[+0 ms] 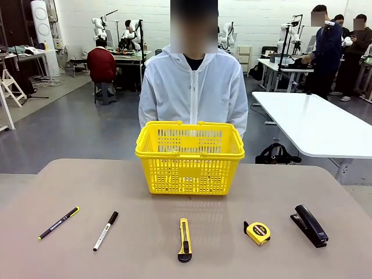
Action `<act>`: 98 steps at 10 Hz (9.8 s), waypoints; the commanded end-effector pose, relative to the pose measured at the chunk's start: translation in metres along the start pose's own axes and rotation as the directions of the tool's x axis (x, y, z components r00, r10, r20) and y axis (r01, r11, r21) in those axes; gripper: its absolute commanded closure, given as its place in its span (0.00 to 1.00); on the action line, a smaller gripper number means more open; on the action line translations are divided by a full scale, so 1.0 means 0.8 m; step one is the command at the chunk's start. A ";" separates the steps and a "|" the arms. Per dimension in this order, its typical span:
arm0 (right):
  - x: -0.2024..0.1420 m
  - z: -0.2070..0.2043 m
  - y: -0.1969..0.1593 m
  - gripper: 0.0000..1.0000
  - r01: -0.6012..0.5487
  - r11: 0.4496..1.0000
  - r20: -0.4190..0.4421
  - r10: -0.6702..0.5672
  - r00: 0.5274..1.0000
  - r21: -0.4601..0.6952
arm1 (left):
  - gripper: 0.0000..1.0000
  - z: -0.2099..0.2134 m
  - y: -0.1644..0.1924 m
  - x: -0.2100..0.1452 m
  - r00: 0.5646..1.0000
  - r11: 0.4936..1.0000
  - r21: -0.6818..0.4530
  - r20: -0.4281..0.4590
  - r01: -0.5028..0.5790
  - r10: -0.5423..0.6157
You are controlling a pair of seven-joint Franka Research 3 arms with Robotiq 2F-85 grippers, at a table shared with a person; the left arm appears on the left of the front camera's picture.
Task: Place the items the person wants into the basket.
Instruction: Pick up the item the person points to and place it in the Market Basket.
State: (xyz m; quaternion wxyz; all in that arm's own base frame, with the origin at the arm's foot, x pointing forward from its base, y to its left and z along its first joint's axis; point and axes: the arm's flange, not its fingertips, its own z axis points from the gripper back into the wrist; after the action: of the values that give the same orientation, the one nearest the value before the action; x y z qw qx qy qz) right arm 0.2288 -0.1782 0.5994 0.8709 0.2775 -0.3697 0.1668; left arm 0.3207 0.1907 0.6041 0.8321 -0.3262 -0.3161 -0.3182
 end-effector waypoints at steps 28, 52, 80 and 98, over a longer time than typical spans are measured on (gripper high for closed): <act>0.040 -0.378 0.035 0.00 -0.060 0.878 -0.581 -0.262 0.771 -0.475 | 0.00 0.001 0.004 0.000 1.000 1.000 -0.018 0.018 0.021 -0.021; -0.039 -0.505 -0.036 0.44 -0.155 0.896 -0.708 -0.211 0.674 -0.416 | 0.00 0.001 0.004 0.000 1.000 1.000 -0.018 0.018 0.021 -0.021; 0.377 -0.646 0.333 1.00 -0.700 0.671 -0.659 0.645 0.387 0.246 | 0.00 0.001 0.004 0.000 1.000 1.000 -0.018 0.018 0.021 -0.021; 0.263 -0.833 0.281 0.09 -0.657 0.580 -0.661 0.733 0.162 0.481 | 0.00 0.001 0.004 0.000 1.000 1.000 -0.018 0.018 0.021 -0.021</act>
State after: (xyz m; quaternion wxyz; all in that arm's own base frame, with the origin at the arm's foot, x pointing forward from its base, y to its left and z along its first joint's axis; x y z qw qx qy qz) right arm 0.6149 0.4166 0.4483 0.7507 0.0135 -0.0067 0.6605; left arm 0.3227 0.1910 0.6025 0.8315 -0.3294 -0.3152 -0.3174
